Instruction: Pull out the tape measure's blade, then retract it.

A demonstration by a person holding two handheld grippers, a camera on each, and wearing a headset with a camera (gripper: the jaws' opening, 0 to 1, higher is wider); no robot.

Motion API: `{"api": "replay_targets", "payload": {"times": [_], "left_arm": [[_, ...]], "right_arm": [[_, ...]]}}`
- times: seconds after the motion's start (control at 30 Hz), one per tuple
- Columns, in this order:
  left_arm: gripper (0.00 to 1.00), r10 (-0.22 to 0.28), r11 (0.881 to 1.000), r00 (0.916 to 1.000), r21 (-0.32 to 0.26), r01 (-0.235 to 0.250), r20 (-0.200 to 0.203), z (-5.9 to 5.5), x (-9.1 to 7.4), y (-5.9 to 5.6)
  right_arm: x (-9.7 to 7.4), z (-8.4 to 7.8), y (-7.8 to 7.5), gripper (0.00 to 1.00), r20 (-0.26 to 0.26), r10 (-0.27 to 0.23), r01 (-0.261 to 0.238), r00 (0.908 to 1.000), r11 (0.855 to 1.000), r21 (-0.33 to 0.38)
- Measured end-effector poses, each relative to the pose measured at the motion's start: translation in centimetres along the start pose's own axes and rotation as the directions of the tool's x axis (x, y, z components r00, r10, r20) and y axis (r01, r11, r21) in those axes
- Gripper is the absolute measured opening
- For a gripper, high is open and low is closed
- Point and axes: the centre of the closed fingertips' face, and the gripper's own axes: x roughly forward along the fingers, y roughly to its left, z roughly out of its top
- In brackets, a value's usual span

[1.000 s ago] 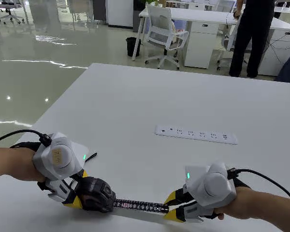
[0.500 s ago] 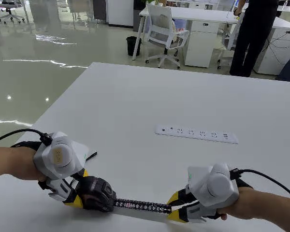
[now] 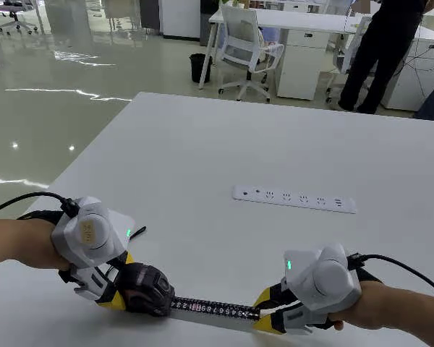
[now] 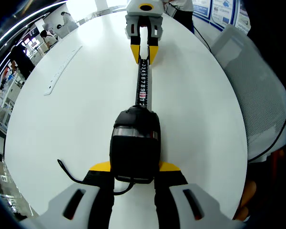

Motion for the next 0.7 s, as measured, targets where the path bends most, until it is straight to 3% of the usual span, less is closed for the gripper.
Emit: {"api": "replay_targets", "payload": {"times": [0.7], "left_arm": [[0.27, -0.001, 1.000, 1.0000, -0.002, 0.001, 0.002, 0.2, 0.1, 0.0]], "right_arm": [[-0.5, -1.5, 0.1, 0.14, -0.020, 0.001, -0.001, 0.9998, 1.000, 0.008]]}}
